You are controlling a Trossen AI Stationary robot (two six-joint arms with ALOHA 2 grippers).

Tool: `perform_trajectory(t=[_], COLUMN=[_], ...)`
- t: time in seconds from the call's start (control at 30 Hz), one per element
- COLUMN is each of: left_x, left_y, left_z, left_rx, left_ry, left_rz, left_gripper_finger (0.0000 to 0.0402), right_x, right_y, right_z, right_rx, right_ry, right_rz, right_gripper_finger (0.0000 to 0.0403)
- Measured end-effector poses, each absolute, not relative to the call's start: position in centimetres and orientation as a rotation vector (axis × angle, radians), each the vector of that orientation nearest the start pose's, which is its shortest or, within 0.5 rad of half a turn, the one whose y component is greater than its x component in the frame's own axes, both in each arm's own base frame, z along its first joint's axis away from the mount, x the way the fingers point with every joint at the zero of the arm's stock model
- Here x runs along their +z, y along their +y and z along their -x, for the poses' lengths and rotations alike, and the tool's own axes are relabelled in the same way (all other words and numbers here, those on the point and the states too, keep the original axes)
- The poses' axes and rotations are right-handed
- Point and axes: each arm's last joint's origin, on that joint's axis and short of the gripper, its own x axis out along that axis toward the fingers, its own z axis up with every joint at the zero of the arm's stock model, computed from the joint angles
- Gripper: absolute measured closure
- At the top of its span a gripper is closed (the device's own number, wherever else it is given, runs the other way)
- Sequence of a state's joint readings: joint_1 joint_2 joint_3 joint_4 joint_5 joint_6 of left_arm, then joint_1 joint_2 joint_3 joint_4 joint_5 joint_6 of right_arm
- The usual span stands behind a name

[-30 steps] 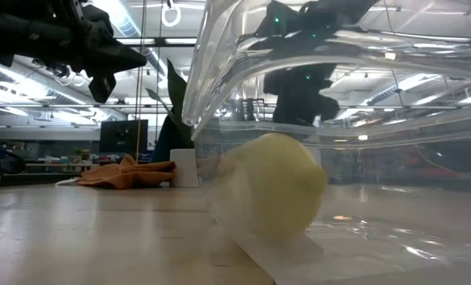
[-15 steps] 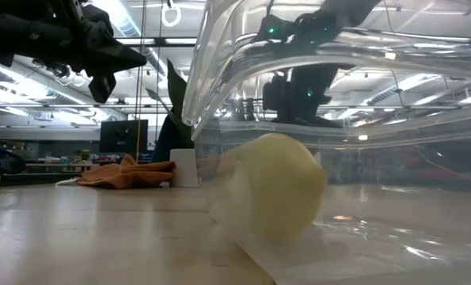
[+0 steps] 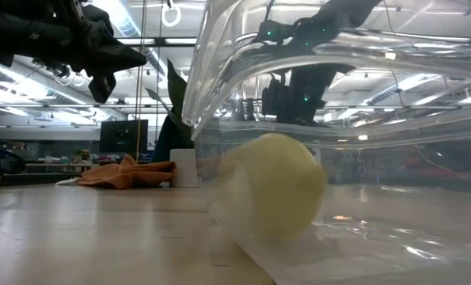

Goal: Pick and placing Produce into tupperware
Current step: Put the eggplant into the transparent bin

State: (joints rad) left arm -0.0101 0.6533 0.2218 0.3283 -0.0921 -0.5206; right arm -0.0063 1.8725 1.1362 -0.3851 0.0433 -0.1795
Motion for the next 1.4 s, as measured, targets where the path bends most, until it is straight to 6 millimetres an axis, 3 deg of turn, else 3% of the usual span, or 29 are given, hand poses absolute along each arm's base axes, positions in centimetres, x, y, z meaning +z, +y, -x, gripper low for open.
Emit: perform_trajectory(t=[0.3, 0.63, 1.13, 1.4], left_x=[20.6, 20.6, 20.6, 20.6], left_y=[0.1, 0.1, 0.1, 0.1], left_z=[-15.4, -15.4, -15.4, -15.4], left_rx=[0.107, 0.108, 0.108, 0.108], left_ry=[0.079, 0.079, 0.080, 0.083], left_rz=[0.519, 0.533, 0.532, 0.532], left_gripper_finger=[0.0379, 0.0385, 0.0378, 0.0392], right_x=[14.8, 15.3, 21.5, 24.5], right_y=[-0.4, -0.4, -0.6, 0.9], right_z=[-36.2, -36.5, -40.1, -40.7], right_rx=[0.055, 0.053, 0.003, 0.061], right_ry=[1.122, 1.110, 0.929, 0.916], right_rz=[0.179, 0.178, 0.196, 0.149], right_gripper_finger=[0.0258, 0.0270, 0.0270, 0.0270])
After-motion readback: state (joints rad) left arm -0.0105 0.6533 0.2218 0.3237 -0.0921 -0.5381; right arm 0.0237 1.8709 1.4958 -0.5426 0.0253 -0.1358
